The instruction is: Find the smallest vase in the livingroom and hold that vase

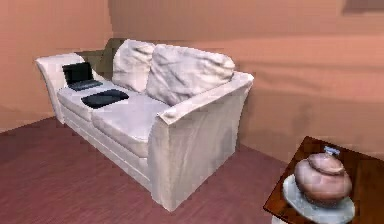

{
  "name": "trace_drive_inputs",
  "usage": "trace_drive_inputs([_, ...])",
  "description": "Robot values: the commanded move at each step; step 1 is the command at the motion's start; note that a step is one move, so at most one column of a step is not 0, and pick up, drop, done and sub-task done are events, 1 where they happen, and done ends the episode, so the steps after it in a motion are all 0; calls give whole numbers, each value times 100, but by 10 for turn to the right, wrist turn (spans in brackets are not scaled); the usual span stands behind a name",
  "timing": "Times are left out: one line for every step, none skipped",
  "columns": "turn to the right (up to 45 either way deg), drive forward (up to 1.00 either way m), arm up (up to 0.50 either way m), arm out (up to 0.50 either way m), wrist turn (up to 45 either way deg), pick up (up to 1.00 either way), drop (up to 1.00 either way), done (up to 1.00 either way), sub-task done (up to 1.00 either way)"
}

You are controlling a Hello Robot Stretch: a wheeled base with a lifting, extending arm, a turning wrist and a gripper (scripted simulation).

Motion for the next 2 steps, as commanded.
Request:
trace_drive_inputs([240,0,0,0,0,0,0,0,0])
trace_drive_inputs([0,5,0,0,0,0,0,0,0])
